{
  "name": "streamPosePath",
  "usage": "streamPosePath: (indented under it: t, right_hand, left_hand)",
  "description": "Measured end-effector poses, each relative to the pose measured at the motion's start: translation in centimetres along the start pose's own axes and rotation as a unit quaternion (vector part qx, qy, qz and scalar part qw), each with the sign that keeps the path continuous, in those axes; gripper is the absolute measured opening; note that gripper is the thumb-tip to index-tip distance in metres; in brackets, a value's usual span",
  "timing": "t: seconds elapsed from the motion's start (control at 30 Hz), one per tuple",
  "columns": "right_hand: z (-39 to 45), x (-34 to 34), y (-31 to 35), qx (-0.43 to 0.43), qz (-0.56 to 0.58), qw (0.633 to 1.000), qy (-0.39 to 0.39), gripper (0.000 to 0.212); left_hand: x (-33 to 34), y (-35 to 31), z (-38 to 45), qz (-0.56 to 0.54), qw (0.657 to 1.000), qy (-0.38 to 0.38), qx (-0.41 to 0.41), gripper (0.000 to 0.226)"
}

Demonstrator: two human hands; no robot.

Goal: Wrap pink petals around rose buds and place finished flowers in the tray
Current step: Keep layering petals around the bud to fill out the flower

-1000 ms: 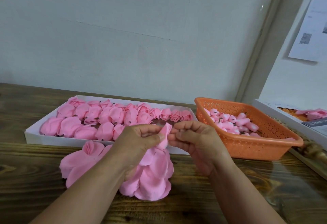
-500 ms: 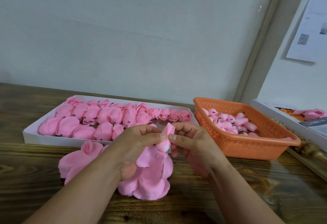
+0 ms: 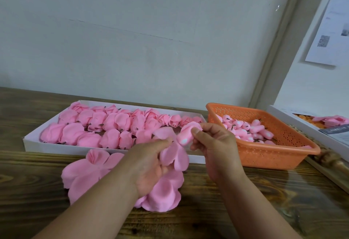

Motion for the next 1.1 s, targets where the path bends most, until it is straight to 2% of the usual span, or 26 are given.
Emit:
streamPosePath:
  t: [0.07,0.17,0.4,0.67,0.83,0.97,1.1]
  right_hand:
    - [-0.1,0.7,0.4,-0.02,-0.044,0.998,0.03,0.029]
    - [-0.2,1.1,0.7,-0.029,-0.076,0.995,0.053,0.022]
    - [-0.5,2.1,0.8,-0.035,-0.116,0.988,0.091,0.022]
    - [-0.8,3.4,1.8,-0.066,-0.135,0.977,0.149,0.025]
    - [-0.9,3.5,1.6,-0.064,-0.139,0.975,0.158,0.025]
    - [-0.7,3.2,1.3,-0.06,-0.135,0.977,0.153,0.02]
    - [-0.8,3.0,0.9,-0.044,-0.145,0.975,0.162,0.016]
  left_hand:
    - [-1.0,-0.6,-0.1,0.103,0.99,-0.079,0.047,0.023]
    - [-1.8,-1.9,-0.8,0.215,0.952,-0.181,0.119,0.02]
    - [-1.9,-3.4,-1.6,0.271,0.909,-0.243,0.203,0.032]
    - [-2.2,-3.7,-1.2,0.268,0.902,-0.24,0.238,0.024]
    - [-1.3,-4.1,-1.7,0.303,0.891,-0.206,0.268,0.049]
    - [0.2,-4.6,-2.6,0.354,0.87,-0.162,0.302,0.027]
    - [0.7,-4.3,-2.4,0.396,0.86,-0.143,0.288,0.025]
Point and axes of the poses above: each hand's wrist, its own z-axis towards the middle knuckle, its own x-axis out of the palm, y = z × x, the point moved 9 cm from there along z, towards the middle knuckle, and after that the axes turned 11 degrees about -x, right-handed, at the moved point
